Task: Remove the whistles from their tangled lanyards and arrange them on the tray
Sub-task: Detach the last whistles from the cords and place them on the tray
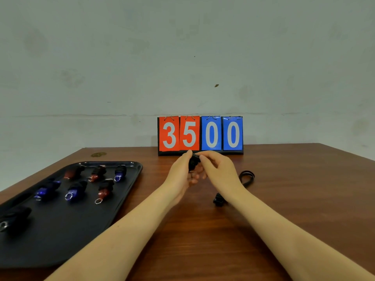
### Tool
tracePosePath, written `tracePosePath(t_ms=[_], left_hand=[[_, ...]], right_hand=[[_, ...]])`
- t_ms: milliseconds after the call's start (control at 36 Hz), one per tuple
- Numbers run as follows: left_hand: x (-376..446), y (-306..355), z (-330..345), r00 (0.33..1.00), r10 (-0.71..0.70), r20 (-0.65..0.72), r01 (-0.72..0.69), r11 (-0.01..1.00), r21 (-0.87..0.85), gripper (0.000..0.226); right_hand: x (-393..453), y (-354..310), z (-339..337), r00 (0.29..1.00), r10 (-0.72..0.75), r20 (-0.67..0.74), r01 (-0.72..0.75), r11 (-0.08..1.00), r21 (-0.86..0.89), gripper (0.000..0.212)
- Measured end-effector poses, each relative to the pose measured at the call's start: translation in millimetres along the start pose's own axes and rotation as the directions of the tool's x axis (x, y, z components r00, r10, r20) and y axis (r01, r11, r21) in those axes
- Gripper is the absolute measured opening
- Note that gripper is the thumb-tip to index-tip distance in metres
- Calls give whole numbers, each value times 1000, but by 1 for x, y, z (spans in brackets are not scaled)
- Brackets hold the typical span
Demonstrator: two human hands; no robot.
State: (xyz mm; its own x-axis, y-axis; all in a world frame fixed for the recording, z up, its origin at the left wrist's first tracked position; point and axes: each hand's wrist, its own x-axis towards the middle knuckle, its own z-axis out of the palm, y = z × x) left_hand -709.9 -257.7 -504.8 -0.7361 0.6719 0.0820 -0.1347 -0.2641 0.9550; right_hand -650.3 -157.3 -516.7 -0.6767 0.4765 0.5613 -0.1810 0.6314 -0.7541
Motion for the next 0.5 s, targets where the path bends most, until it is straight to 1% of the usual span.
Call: tracePosePath(t_ms=[28, 83, 139, 250, 361, 500], left_hand=[[0, 1, 0, 1000, -4, -5, 4, 1000, -15, 30], [0, 1, 1, 1000, -6, -16, 6, 999, -32, 30], [-1, 1, 3, 1000, -12, -14, 11, 1000, -28, 30], [-2, 2, 4, 1000, 1, 9, -1, 1000, -17, 29], [-2, 5, 3, 1000, 23, -11, -22, 999, 31, 28], [0, 5, 1, 1000, 11, -22, -9, 994, 111, 30]], right_hand=[[0, 0, 0, 1000, -2, 4, 2, 1000, -2, 22], [-1, -2, 0, 1000, 18, 20, -19, 998, 59, 24], [-1, -3, -3, 997, 62, 41, -68, 987, 146, 23], [-2, -6, -8, 986, 157, 59, -167, 953, 253, 22], [-3, -10, -8, 985, 164, 59, -174, 946, 273, 18], [-3, -11, -5, 972, 231, 42, -232, 921, 313, 23]])
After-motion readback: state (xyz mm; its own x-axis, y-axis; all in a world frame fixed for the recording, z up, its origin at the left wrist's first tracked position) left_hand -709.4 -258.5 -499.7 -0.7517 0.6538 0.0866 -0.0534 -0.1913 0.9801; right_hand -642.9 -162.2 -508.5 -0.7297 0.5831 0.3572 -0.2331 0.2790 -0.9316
